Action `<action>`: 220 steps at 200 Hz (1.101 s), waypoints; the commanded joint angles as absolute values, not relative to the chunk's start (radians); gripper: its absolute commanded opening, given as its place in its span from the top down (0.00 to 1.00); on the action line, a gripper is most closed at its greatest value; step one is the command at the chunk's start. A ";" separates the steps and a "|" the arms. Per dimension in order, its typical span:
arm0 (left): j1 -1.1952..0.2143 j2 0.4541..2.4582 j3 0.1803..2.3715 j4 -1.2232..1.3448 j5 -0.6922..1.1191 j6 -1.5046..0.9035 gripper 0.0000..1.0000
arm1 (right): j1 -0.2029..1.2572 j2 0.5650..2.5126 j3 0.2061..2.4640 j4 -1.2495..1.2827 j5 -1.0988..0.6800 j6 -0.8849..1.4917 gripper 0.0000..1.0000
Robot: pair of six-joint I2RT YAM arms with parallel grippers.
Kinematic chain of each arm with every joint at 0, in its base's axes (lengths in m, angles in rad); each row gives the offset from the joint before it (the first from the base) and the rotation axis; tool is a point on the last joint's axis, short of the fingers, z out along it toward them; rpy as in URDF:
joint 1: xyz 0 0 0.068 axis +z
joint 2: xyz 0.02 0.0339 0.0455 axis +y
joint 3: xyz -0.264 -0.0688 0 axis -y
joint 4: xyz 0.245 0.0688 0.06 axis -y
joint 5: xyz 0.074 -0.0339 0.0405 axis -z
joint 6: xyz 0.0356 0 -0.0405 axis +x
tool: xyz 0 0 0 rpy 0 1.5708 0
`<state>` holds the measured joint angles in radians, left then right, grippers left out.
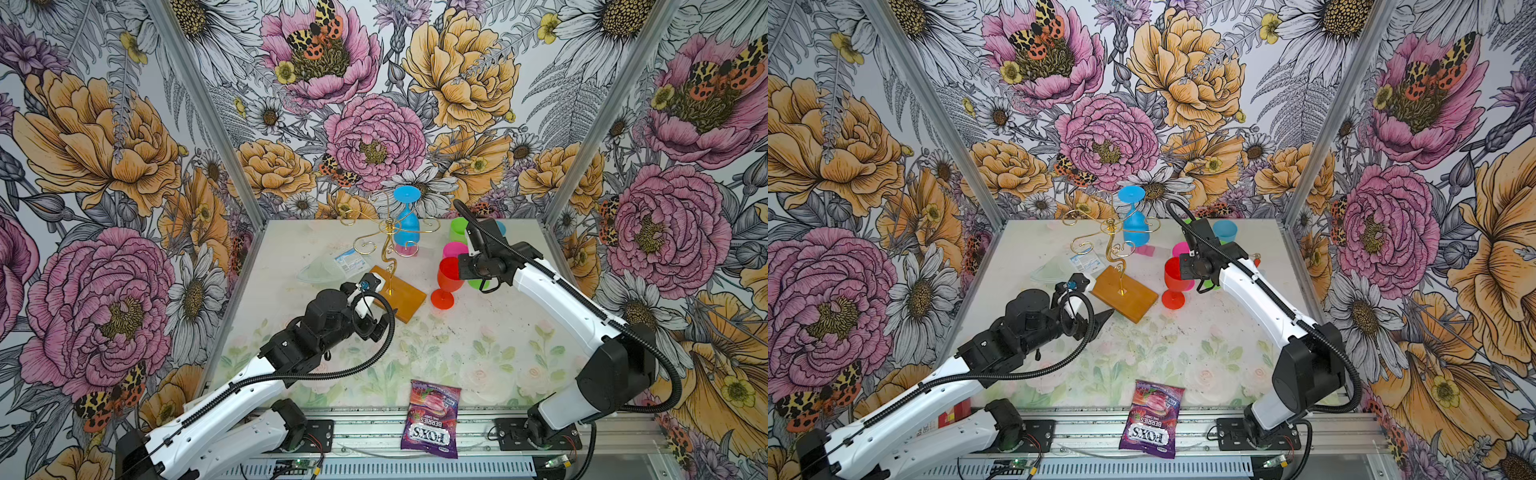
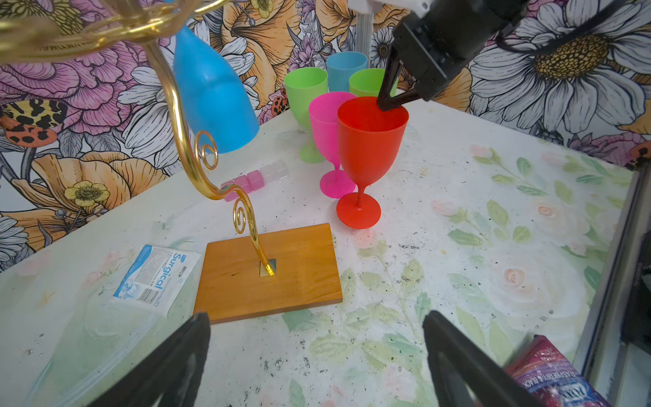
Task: Take the wine glass off the wine glass rack
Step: Place the wine glass at the center of the table.
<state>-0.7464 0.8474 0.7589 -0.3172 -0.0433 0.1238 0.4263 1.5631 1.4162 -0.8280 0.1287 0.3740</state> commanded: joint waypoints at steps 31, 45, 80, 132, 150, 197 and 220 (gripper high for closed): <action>-0.685 0.809 0.776 -0.285 0.017 0.078 0.04 | 0.436 1.598 1.403 -0.784 0.139 0.399 1.00; -0.666 0.800 0.772 -0.274 0.023 0.071 0.04 | 0.437 1.601 1.403 -0.781 0.135 0.399 1.00; -0.615 0.790 0.770 -0.253 0.065 0.046 0.04 | 0.439 1.610 1.400 -0.782 0.115 0.392 1.00; -0.598 0.764 0.767 -0.256 0.053 0.044 0.03 | 0.439 1.625 1.395 -0.783 0.104 0.387 1.00; -0.594 0.758 0.765 -0.256 0.051 0.043 0.03 | 0.439 1.626 1.395 -0.782 0.105 0.385 1.00; -0.586 0.760 0.764 -0.249 0.058 0.034 0.03 | 0.439 1.612 1.391 -0.784 0.099 0.378 0.92; -0.579 0.759 0.764 -0.245 0.065 0.029 0.03 | 0.439 1.603 1.393 -0.785 0.086 0.375 0.85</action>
